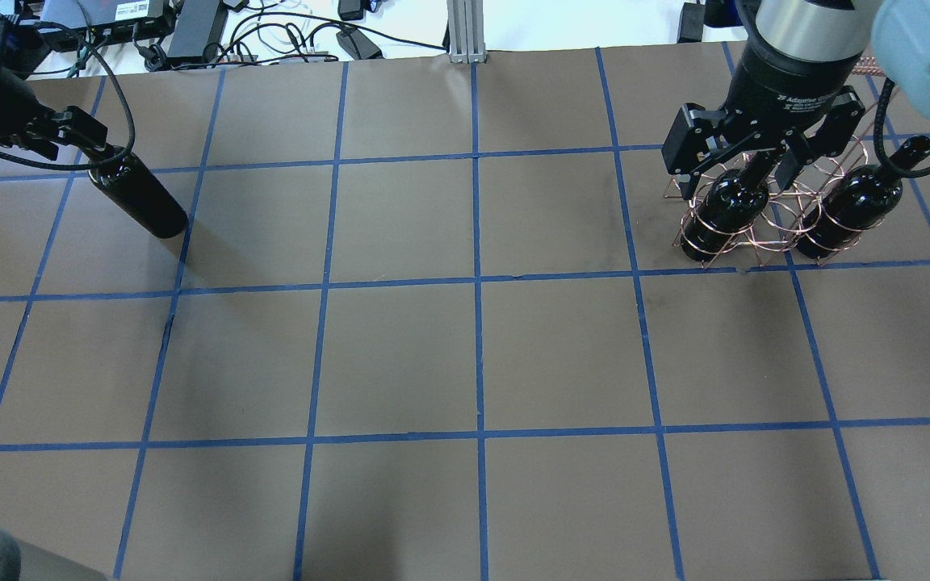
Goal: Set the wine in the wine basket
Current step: 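Close the left gripper on the bottle neck and lift it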
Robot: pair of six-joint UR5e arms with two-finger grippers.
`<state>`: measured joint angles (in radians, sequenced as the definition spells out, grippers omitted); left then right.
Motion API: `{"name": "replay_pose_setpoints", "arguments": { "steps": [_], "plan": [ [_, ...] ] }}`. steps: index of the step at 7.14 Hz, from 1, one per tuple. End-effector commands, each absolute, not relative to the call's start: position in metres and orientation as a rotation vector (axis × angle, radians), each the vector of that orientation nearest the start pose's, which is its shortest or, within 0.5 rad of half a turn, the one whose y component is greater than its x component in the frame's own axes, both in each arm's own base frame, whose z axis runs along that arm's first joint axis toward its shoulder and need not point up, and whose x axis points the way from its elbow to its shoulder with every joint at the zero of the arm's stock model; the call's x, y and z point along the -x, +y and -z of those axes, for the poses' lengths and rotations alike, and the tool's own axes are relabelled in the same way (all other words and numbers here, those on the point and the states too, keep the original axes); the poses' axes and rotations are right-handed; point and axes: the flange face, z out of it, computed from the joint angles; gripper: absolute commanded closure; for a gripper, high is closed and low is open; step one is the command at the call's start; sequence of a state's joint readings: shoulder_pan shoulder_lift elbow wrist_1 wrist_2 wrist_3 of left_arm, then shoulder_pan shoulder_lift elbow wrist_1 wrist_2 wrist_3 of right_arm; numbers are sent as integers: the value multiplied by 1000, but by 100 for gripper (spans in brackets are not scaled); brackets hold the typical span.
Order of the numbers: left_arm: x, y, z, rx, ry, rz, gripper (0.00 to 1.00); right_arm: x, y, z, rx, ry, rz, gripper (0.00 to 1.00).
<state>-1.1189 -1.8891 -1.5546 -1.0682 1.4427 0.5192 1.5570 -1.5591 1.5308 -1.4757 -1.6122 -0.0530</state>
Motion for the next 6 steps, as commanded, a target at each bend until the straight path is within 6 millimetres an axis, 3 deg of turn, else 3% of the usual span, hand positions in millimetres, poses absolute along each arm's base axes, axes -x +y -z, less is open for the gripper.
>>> {"name": "replay_pose_setpoints", "arguments": {
  "steps": [1, 3, 5, 6],
  "plan": [
    [-129, -635, -375, -150, 3125, 387, 14, -122, -491, -490, 63, 3179, -117, 0],
    [-142, -648, -374, -144, 3086, 365, 15, -122, -490, -490, 63, 3179, -117, 0],
    [-144, -651, -373, -137, 3092, 354, 18, -122, -490, -491, 63, 3178, -114, 0],
    [-144, -650, -370, -132, 3095, 344, 30, -122, -489, -491, 63, 3178, -114, 0]
  ]
}}
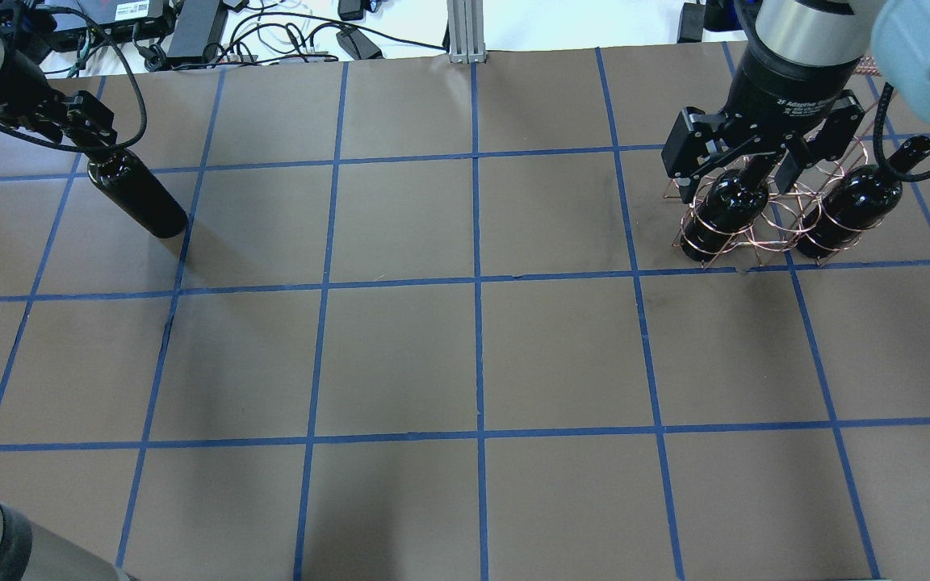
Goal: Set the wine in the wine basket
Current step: 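Close the left gripper on the bottle neck and lift it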
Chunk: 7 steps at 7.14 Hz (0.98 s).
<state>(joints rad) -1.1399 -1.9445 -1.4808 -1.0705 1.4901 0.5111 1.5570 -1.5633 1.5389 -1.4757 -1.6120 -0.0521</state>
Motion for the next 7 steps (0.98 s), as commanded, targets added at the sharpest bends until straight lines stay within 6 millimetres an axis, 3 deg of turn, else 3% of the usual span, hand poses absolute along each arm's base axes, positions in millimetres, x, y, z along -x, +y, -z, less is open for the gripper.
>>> {"name": "replay_pose_setpoints", "arguments": {
  "steps": [1, 5, 7],
  "plan": [
    [-144, -650, -370, -113, 3097, 344, 37, -122, -489, -492, 66, 3178, -112, 0],
    [-142, -649, -370, -108, 3102, 340, 40, -122, -489, -491, 66, 3178, -114, 0],
    [-142, -647, -368, -100, 3113, 320, 53, -122, -489, -491, 63, 3178, -112, 0]
  ]
}}
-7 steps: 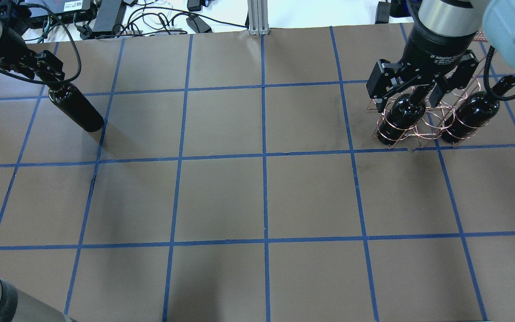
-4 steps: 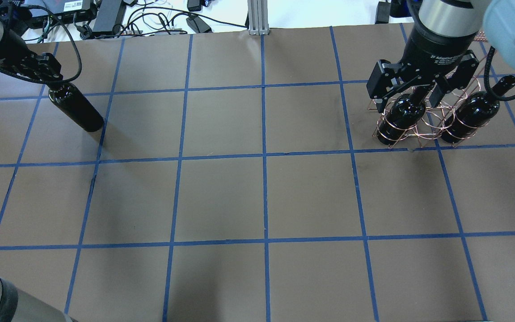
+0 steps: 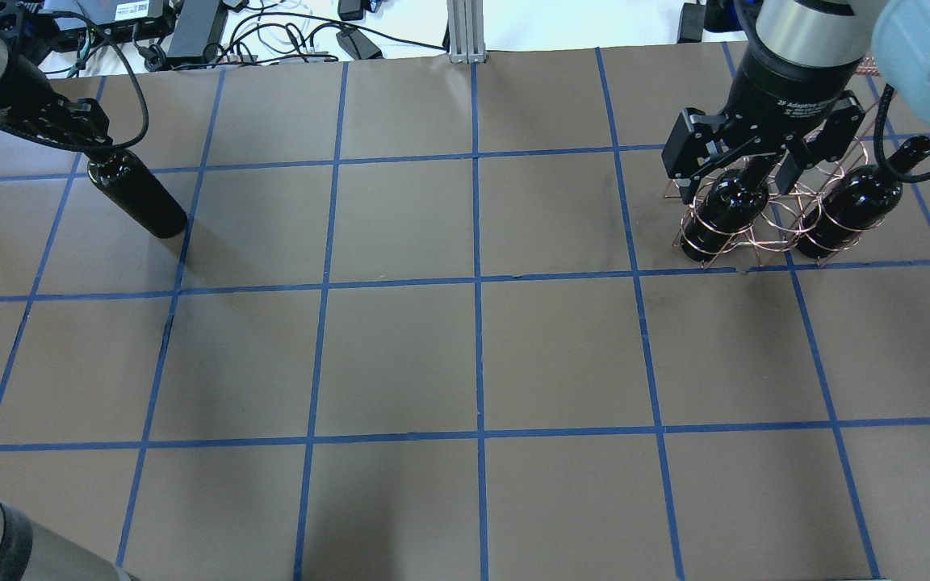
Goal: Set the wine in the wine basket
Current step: 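Close the left gripper on the bottle neck and lift it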
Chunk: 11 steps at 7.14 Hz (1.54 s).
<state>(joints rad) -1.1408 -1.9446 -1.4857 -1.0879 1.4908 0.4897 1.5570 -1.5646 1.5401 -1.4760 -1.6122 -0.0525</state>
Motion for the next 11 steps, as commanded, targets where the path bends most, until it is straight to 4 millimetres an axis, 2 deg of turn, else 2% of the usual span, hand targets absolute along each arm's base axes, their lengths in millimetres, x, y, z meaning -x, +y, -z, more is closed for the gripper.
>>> {"name": "replay_pose_setpoints", "arguments": {
  "steps": [1, 2, 5, 6, 7, 8, 9, 11],
  "plan": [
    [-141, -647, -369, -93, 3113, 322, 63, -122, -488, -492, 61, 3178, -112, 0],
    [-141, -645, -375, -91, 3105, 332, 69, -122, -489, -491, 63, 3178, -114, 0],
    [-141, -644, -377, -91, 3105, 336, 70, -123, -488, -492, 63, 3177, -112, 0],
    [-127, -635, -395, -71, 3115, 316, 73, -122, -488, -492, 63, 3178, -112, 0],
    [-107, -627, -410, 76, 3141, 302, 76, -123, -488, -492, 63, 3177, -112, 0],
    [-54, -619, -423, 68, 3156, 271, 81, -122, -488, -492, 63, 3178, -112, 0],
    [8, -607, -432, 168, 3130, 265, 84, -123, -488, -492, 63, 3177, -112, 0],
    [132, -557, -424, 320, 3112, 230, 88, -122, -488, -492, 63, 3178, -112, 0]
  ]
}}
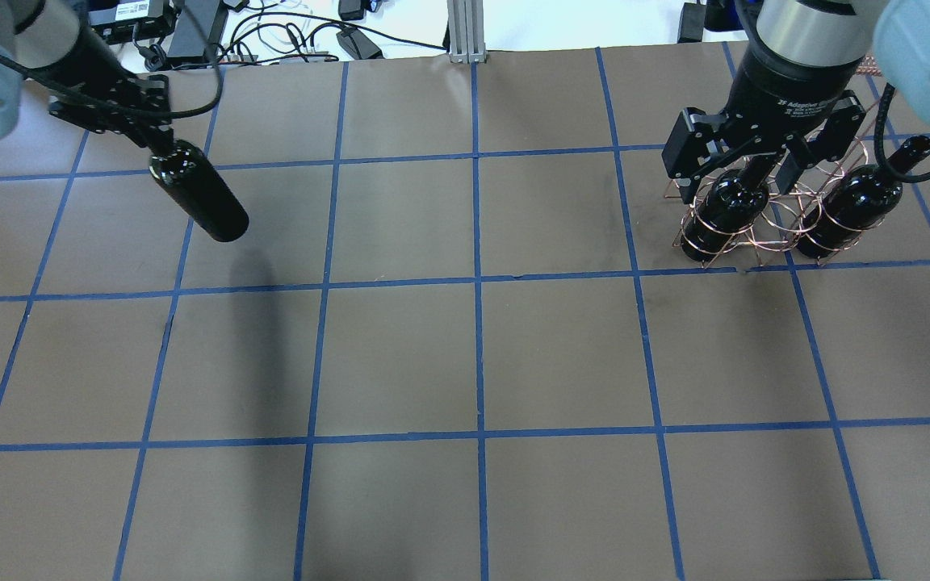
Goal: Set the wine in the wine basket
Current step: 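Swing the bottle upright and carry it toward the table center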
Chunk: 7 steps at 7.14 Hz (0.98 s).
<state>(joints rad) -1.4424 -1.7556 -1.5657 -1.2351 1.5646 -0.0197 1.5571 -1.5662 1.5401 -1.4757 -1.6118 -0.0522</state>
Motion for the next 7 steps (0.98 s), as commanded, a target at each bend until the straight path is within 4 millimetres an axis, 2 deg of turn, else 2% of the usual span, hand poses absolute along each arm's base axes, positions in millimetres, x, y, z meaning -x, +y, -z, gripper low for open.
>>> {"name": "replay_pose_setpoints", "arguments": {
  "steps": [1, 2, 3, 4, 5, 6, 7],
  "plan": [
    [180, -529, -432, 413, 3105, 251, 88, -122, -488, -492, 63, 3178, -112, 0],
    [222, -502, -438, 451, 3061, 285, 88, -122, -488, -492, 63, 3178, -112, 0],
    [271, -471, -425, 550, 3032, 273, 88, -122, -488, -492, 63, 3178, -112, 0],
    [305, -444, -421, 625, 2970, 322, 88, -122, -488, -492, 66, 3178, -112, 0],
    [325, -432, -417, 695, 2963, 326, 88, -122, -488, -492, 63, 3178, -112, 0],
    [333, -425, -414, 803, 2947, 322, 88, -122, -488, -492, 63, 3180, -112, 0],
    [338, -425, -407, 824, 2943, 303, 88, -122, -489, -491, 66, 3178, -114, 0]
  ]
}}
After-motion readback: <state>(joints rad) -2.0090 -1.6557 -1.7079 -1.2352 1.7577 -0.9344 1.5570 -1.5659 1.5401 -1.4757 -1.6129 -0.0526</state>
